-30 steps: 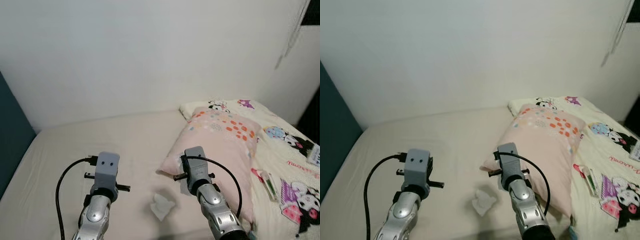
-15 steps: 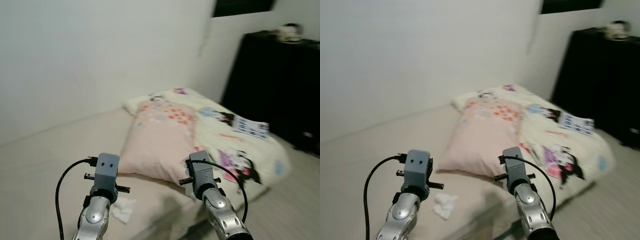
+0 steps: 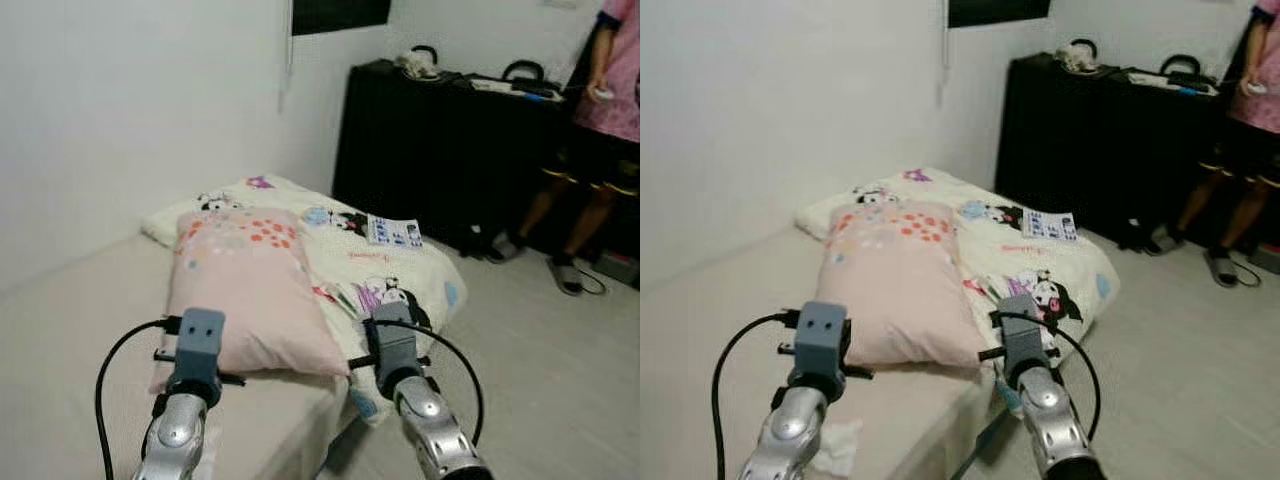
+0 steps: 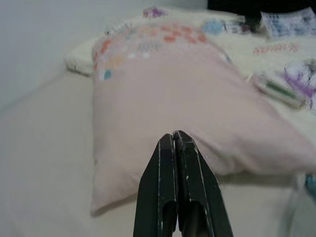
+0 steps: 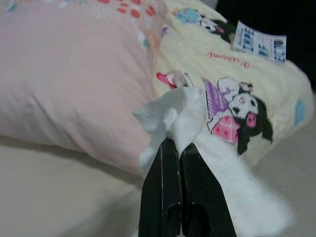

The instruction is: Clean up the room

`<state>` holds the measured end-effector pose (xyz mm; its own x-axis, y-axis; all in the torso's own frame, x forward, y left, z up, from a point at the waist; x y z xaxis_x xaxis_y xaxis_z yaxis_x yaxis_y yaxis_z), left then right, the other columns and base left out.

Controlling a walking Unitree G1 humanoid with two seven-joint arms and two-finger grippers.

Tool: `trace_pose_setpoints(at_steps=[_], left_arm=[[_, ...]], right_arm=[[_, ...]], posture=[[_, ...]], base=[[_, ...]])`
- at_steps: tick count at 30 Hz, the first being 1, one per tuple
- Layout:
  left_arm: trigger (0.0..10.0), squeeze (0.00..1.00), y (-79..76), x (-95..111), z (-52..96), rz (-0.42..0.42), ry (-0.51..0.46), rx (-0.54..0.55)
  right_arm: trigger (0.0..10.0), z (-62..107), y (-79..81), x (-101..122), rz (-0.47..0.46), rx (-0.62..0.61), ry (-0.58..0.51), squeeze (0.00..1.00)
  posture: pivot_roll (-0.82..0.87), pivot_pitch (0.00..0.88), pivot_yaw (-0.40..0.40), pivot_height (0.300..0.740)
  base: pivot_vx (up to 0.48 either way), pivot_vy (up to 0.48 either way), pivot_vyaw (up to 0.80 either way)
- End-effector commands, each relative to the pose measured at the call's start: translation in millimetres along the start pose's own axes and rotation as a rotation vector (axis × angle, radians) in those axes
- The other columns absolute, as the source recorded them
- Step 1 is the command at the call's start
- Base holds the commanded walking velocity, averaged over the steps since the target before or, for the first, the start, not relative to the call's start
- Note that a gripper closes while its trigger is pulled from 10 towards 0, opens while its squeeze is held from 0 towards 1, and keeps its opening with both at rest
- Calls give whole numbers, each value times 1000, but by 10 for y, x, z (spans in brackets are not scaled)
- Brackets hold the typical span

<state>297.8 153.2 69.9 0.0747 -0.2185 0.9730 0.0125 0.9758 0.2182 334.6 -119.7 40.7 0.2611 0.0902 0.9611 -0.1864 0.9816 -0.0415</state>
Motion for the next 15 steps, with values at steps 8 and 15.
trace_pose_setpoints(at_steps=[8, 15], left_arm=[[10000, 0, 38, 5, -28, -2, -4, 26], [10000, 0, 20, 20, -24, 3, -9, 7]], right_arm=[[10000, 26, -68, -69, 11, -10, 20, 0], [10000, 46, -38, -90, 2, -8, 22, 0]], posture=[[-8, 0, -29, 740], [-12, 0, -21, 740]], base=[[0, 0, -800], [0, 0, -800]])
Point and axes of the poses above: a point about 5 cm out from each wrist's last joint towards the gripper, its own z axis pointing back from the gripper into the wrist, its own x axis along the axis of the wrist's last joint, y = z × x, the point moved 3 cm from there along -z, pointing out of the wrist towards the gripper, and after that the axes turned 5 degrees about -z, right-handed, at the moved point
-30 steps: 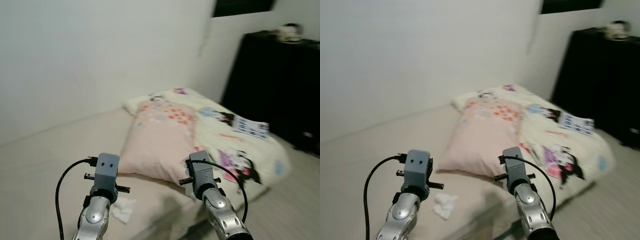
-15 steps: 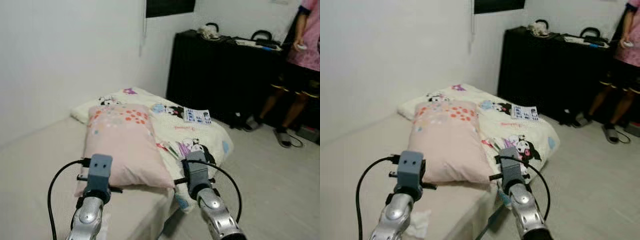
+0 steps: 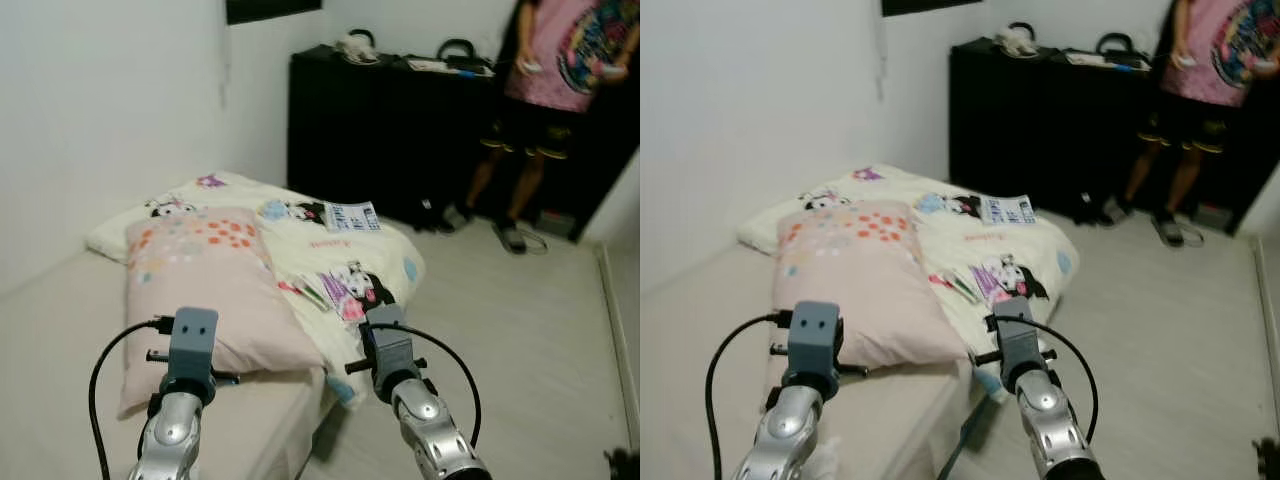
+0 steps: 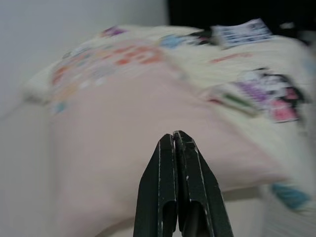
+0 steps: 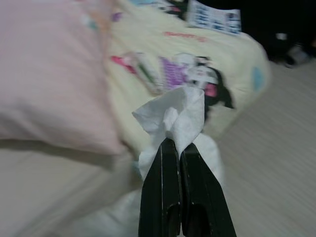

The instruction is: Clean up the room

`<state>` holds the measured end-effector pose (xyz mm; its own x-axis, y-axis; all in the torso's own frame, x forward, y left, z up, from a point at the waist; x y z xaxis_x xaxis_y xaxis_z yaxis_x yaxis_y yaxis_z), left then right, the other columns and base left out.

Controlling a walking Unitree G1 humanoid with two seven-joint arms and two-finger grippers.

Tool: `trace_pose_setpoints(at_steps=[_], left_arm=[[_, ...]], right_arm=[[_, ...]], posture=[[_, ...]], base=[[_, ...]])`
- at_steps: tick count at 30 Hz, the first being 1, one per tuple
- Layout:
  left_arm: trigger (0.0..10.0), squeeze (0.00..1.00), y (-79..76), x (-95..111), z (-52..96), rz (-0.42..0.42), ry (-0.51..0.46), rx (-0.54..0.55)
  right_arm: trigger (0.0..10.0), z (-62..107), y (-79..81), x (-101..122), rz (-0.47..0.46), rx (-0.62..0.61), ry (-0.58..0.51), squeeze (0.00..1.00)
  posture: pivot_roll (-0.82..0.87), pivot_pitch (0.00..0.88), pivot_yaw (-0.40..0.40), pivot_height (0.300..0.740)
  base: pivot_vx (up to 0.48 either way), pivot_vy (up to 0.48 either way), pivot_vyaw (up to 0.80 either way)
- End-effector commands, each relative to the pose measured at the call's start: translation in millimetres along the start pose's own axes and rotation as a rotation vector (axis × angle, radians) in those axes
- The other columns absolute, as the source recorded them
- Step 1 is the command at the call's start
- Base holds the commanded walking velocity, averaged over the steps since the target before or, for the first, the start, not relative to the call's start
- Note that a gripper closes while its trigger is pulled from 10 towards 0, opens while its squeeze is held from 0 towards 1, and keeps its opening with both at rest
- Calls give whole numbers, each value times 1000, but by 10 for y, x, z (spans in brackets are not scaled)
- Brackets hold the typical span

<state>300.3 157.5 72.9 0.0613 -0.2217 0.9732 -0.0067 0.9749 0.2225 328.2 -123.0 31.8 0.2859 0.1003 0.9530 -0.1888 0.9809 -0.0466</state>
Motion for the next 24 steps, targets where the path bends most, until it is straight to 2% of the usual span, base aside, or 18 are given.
trace_pose_setpoints(at_steps=[1, 24], left_arm=[[10000, 0, -36, 0, 0, 6, 3, -13], [10000, 0, -109, 2, -14, -24, 7, -35]], right_arm=[[10000, 4, -22, 15, -5, -9, -5, 0], [10000, -9, -28, -4, -9, -26, 14, 0]], posture=[[-12, 0, -21, 740], [-11, 0, -16, 740]], base=[[0, 0, -800], [0, 0, -800]])
Point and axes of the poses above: a point about 5 cm out from each wrist's last joint towards the gripper, its own z axis pointing back from the gripper into the wrist, its own x axis along the axis of the wrist's last joint, y = z × x, the point moved 3 cm from there along -z, pointing out of the wrist towards the gripper, and after that the axes turned 5 degrees about -z, right-handed, at the moved point
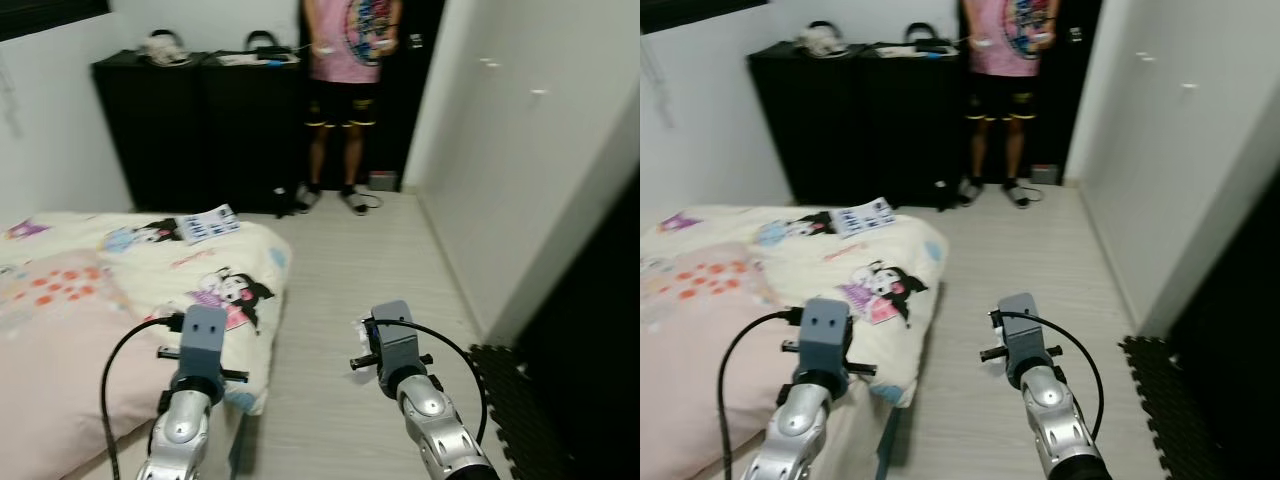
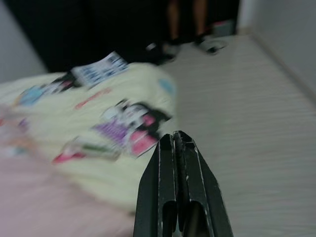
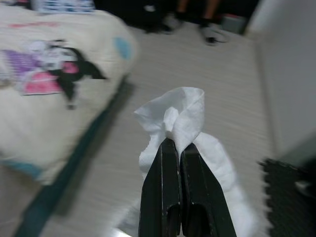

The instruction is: Clean up the room

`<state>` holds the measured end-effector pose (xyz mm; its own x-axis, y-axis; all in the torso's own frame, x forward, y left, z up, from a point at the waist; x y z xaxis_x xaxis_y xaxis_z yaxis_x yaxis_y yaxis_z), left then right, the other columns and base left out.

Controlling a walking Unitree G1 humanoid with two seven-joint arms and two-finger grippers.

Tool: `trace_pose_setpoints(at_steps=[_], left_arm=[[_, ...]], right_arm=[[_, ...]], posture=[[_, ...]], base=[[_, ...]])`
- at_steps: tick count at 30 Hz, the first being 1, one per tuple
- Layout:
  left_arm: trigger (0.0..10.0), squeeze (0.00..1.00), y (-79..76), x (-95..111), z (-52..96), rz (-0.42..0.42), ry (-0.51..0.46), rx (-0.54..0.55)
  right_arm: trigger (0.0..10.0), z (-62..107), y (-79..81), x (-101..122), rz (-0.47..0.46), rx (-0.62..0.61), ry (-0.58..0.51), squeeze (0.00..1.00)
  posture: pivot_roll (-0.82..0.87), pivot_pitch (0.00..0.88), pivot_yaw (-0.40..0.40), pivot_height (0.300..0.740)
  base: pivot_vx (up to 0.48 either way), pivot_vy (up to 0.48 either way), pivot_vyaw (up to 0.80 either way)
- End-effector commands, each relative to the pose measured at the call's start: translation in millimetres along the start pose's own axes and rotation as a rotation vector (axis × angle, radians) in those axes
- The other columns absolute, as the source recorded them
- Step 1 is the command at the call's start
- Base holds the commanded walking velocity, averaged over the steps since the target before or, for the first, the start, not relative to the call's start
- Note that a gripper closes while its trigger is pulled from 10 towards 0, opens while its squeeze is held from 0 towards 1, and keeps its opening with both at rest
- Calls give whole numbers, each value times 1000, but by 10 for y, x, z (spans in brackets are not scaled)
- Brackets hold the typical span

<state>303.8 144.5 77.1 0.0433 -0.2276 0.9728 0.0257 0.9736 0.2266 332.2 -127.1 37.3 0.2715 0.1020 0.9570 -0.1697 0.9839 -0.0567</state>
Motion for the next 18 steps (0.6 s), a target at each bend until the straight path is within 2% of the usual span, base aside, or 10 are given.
trace_pose_setpoints(at_steps=[1, 18], left_arm=[[10000, 0, 0, -65, 16, -17, 23, -5], [10000, 0, -8, -55, 5, -18, 18, 1]], right_arm=[[10000, 6, 20, -64, -11, -6, 28, 0], [10000, 13, 2, -74, -22, -20, 24, 0]], posture=[[-11, 0, -16, 740], [-6, 0, -2, 740]], base=[[0, 0, -800], [0, 0, -800]])
Point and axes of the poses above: a point about 5 cm out from each wrist's last joint towards the gripper, its own z axis pointing back from the gripper into the wrist, its own x axis along the axis of the wrist's last joint, y = z × x, the point moved 3 cm from there along -z, pointing out of the wrist towards the gripper, and after that the axes turned 5 degrees about -z, right-handed, at the moved point
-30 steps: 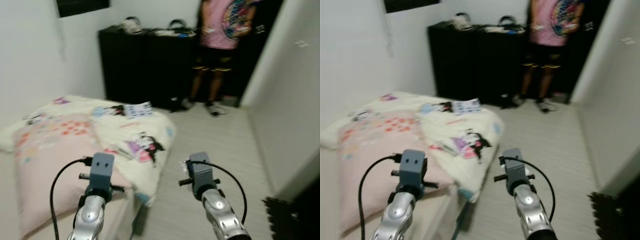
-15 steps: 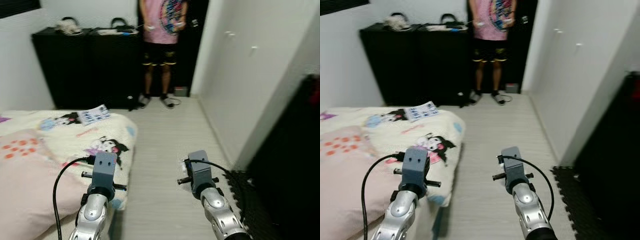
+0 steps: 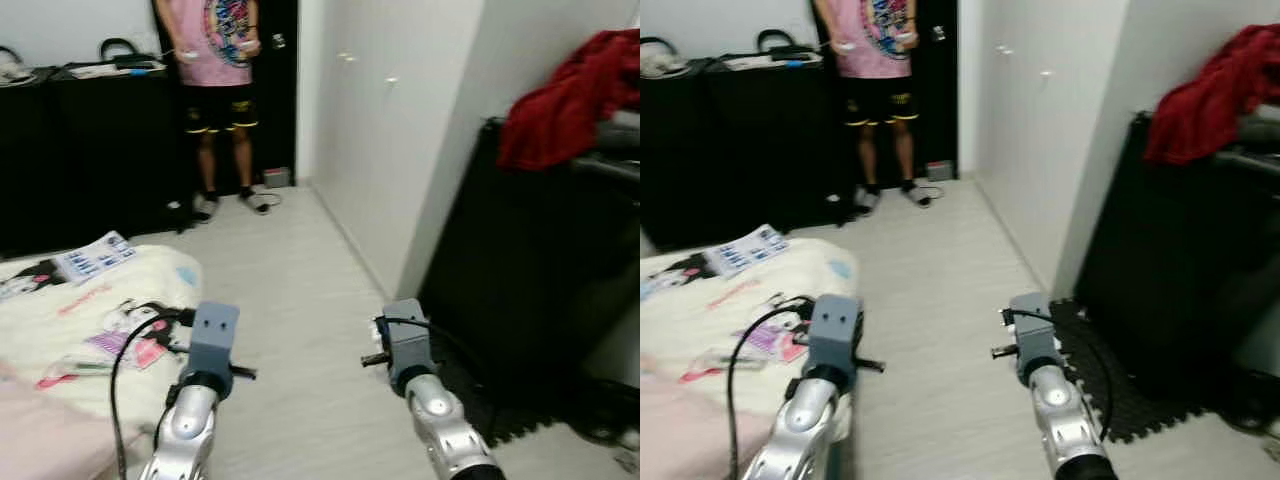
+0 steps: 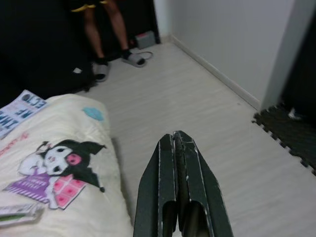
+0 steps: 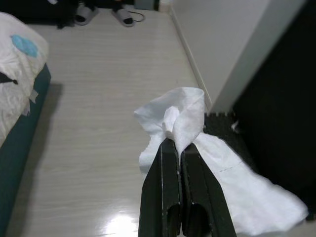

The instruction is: Clean up the room

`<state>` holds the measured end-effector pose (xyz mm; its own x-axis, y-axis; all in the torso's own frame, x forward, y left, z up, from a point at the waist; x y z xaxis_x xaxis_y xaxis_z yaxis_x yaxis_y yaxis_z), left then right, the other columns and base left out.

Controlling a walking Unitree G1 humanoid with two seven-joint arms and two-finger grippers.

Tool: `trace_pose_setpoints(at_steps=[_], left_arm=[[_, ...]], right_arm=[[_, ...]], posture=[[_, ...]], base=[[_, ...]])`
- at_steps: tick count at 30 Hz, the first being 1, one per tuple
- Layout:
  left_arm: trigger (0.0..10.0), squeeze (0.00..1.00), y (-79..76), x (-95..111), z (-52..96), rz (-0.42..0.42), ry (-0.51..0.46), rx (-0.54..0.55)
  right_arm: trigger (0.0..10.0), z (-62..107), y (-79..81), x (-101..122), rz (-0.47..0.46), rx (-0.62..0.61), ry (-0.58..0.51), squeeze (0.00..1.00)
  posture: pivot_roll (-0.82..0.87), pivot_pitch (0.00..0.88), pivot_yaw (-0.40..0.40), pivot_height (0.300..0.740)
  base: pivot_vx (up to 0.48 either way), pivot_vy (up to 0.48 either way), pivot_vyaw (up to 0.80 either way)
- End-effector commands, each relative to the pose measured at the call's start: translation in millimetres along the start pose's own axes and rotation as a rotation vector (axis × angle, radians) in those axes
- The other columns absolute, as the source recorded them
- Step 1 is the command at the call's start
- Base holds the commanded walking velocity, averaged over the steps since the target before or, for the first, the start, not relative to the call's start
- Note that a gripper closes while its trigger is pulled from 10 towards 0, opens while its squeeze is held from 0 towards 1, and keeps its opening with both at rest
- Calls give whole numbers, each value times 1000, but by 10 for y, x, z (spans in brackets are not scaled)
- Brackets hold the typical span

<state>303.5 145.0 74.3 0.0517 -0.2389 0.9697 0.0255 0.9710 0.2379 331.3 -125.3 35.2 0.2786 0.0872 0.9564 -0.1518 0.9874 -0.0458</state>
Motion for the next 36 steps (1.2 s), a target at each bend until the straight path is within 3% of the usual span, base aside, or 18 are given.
trace_pose_setpoints(at_steps=[1, 36], left_arm=[[10000, 0, -6, -23, -4, -4, 9, 3], [10000, 0, -5, -45, -4, -1, 23, 4]], right_arm=[[10000, 12, -17, -52, -6, -6, 18, 0], [10000, -2, -24, -72, -1, -7, 36, 0]], posture=[[-6, 0, -2, 740], [-3, 0, -7, 740]], base=[[0, 0, -800], [0, 0, -800]])
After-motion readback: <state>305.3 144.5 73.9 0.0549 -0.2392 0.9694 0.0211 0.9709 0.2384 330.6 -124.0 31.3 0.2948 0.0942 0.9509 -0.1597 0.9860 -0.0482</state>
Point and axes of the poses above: a point about 5 cm out from each wrist's last joint towards the gripper, its own z axis pointing back from the gripper into the wrist, its own x axis along the axis of the wrist's last joint, y = z × x, the point moved 3 cm from there along -z, pointing out of the wrist towards the gripper, and after that the axes turned 5 degrees about -z, right-handed, at the moved point
